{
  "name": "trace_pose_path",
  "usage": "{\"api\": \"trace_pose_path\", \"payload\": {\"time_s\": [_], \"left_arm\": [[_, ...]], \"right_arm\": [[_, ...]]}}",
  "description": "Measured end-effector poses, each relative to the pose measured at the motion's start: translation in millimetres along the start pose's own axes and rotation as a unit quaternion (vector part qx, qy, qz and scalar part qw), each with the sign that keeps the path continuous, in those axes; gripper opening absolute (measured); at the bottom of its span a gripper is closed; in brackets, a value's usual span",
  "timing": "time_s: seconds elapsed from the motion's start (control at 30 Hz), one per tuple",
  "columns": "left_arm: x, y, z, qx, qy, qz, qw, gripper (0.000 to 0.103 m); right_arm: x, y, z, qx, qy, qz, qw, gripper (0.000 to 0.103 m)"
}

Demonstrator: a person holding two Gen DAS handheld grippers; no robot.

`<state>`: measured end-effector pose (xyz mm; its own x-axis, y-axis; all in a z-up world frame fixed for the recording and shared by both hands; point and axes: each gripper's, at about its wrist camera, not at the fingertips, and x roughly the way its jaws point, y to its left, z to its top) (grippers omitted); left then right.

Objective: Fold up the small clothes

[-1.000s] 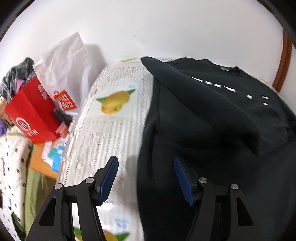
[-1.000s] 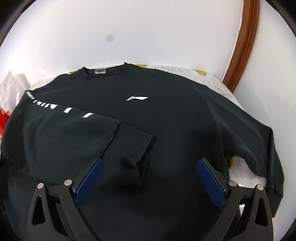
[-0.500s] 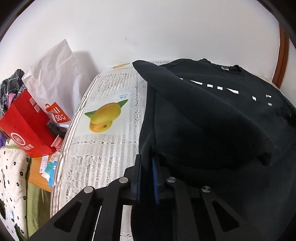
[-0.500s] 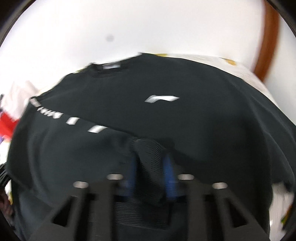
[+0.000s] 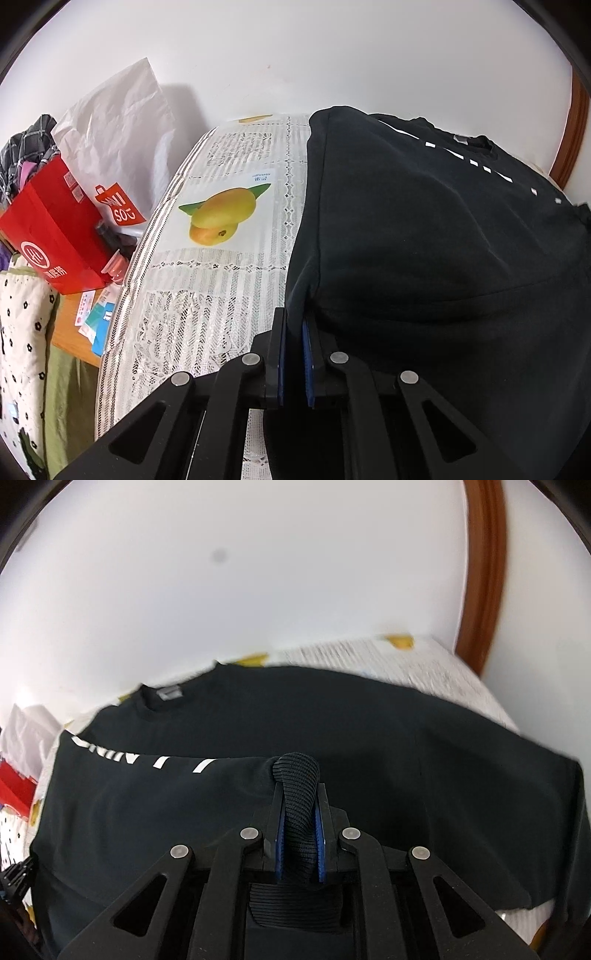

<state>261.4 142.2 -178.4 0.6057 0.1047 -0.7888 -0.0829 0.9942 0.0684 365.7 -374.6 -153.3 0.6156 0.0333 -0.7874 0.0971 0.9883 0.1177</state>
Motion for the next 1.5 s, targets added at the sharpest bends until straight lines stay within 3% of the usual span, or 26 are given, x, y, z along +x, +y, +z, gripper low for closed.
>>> {"api": "trace_pose_path", "payload": {"time_s": [0.1, 0.17, 0.27, 0.37, 0.4, 0.47, 0.53, 0.67, 0.8, 1.03, 1.27, 1.37, 1.43, 1.47, 1.5], "left_arm": [[-0.4, -0.2, 1.0, -0.004, 0.003, 0.001, 1.0000, 0.008], [-1.0, 0.9, 1.4, -0.009, 0.008, -0.001, 0.9999, 0.008], [-4.0, 2.9, 2.2, -0.018, 0.017, -0.005, 0.9997, 0.009], [-11.7, 1.9, -0.3, -0.023, 0.015, -0.012, 0.9996, 0.009], [-13.4, 0.9, -1.2, -0.024, 0.016, -0.013, 0.9995, 0.011], [-19.6, 0.3, -5.0, -0.030, 0.018, -0.021, 0.9992, 0.016], [-27.2, 0.4, -11.3, -0.036, 0.018, -0.029, 0.9988, 0.027], [-44.5, -2.7, -26.8, -0.033, 0.015, -0.029, 0.9989, 0.035], [-61.9, -3.4, -48.9, -0.036, 0.016, -0.040, 0.9984, 0.055], [-86.7, -4.0, -98.9, -0.037, 0.032, -0.060, 0.9970, 0.055], [-110.8, -12.0, -132.2, -0.021, 0.038, -0.088, 0.9952, 0.055], [-113.5, -16.6, -142.3, -0.017, 0.039, -0.077, 0.9961, 0.041], [-116.4, -20.3, -145.6, -0.003, 0.036, -0.069, 0.9969, 0.011], [-118.3, -19.8, -146.0, -0.007, 0.038, -0.078, 0.9962, 0.008], [-119.6, -17.1, -145.7, -0.017, 0.041, -0.077, 0.9960, 0.008]], "right_arm": [[8.3, -3.4, -7.6, -0.016, 0.020, -0.023, 0.999, 0.017], [11.8, -9.5, -11.8, -0.017, 0.029, -0.042, 0.999, 0.027], [-0.9, -10.1, -15.3, -0.029, 0.022, -0.073, 0.997, 0.035], [-24.2, -8.7, -22.3, -0.049, 0.014, -0.076, 0.996, 0.039], [-35.1, -8.9, -26.2, -0.052, 0.011, -0.074, 0.996, 0.042], [-52.6, -7.8, -33.6, -0.054, 0.004, -0.072, 0.996, 0.055], [-72.3, -9.3, -48.5, -0.058, -0.005, -0.074, 0.996, 0.061], [-95.7, -12.9, -79.2, -0.068, 0.001, -0.077, 0.995, 0.062], [-114.2, -23.8, -119.7, -0.066, 0.010, -0.078, 0.995, 0.063], [-138.3, -43.5, -190.3, -0.050, 0.025, -0.076, 0.996, 0.070], [-148.1, -46.9, -230.4, -0.037, 0.032, -0.060, 0.997, 0.071], [-149.6, -46.6, -243.4, -0.030, 0.034, -0.049, 0.998, 0.069], [-152.9, -43.9, -250.8, -0.035, 0.024, -0.044, 0.998, 0.055], [-155.3, -42.0, -252.9, -0.037, 0.019, -0.037, 0.998, 0.037], [-157.6, -39.5, -254.7, -0.039, 0.019, -0.028, 0.999, 0.030]]}}
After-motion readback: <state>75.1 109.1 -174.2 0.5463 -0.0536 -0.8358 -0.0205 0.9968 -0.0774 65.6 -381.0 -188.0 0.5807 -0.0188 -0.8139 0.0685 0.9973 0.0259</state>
